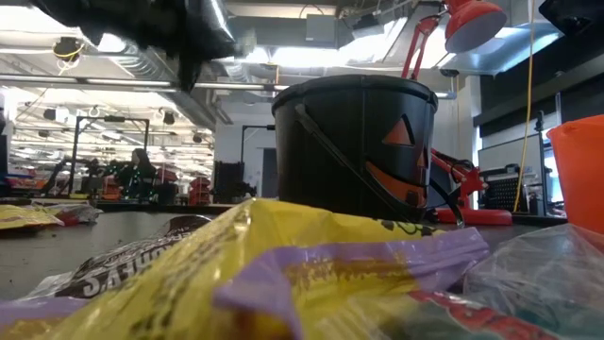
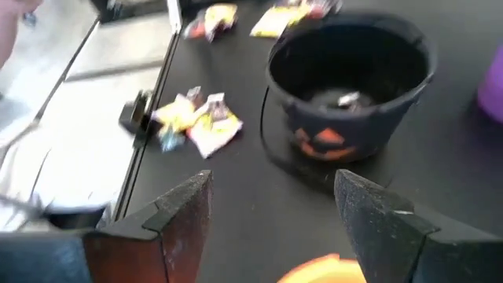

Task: Sort candy
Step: Put the green gummy into the orange bucket

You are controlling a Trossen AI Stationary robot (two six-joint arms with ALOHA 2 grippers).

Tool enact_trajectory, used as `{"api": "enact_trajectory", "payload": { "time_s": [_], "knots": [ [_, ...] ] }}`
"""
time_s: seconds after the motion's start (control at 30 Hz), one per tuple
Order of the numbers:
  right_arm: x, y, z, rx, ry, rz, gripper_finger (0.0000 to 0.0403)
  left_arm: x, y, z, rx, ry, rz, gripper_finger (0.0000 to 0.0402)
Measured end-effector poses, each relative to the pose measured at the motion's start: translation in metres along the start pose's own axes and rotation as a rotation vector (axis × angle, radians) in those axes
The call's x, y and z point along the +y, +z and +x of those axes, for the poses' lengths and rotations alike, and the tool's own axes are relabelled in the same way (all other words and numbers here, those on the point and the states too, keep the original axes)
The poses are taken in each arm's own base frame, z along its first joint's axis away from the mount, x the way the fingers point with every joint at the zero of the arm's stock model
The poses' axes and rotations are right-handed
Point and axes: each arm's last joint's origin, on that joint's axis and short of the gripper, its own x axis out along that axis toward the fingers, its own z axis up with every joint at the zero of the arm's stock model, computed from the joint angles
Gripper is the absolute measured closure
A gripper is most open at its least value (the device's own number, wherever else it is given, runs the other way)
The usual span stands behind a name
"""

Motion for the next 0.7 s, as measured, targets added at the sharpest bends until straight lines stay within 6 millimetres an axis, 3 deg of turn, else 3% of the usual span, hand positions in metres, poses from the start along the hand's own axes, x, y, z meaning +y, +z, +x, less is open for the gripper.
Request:
{"api": "enact_trajectory", "payload": {
  "time_s": [0.17, 0.47, 0.57, 0.7],
  "knots": [
    [0.006, 0.013, 0.007, -0.196, -0.147, 0.000, 0.0141, -0.042, -0.006, 0.005, -0.083, -0.147, 0.050, 0.0401],
    [0.023, 0.035, 0.041, -0.560, -0.594, 0.112, 0.0141, -0.074, -0.030, 0.021, -0.099, -0.171, 0.070, 0.0401],
    [0.021, 0.041, 0.060, -0.562, -0.642, 0.125, 0.0141, -0.080, -0.033, 0.026, -0.132, -0.198, 0.085, 0.0401],
    [0.009, 0.053, 0.088, -0.508, -0.575, 0.134, 0.0141, -0.082, -0.037, 0.035, -0.163, -0.218, 0.080, 0.0401]
  ]
}}
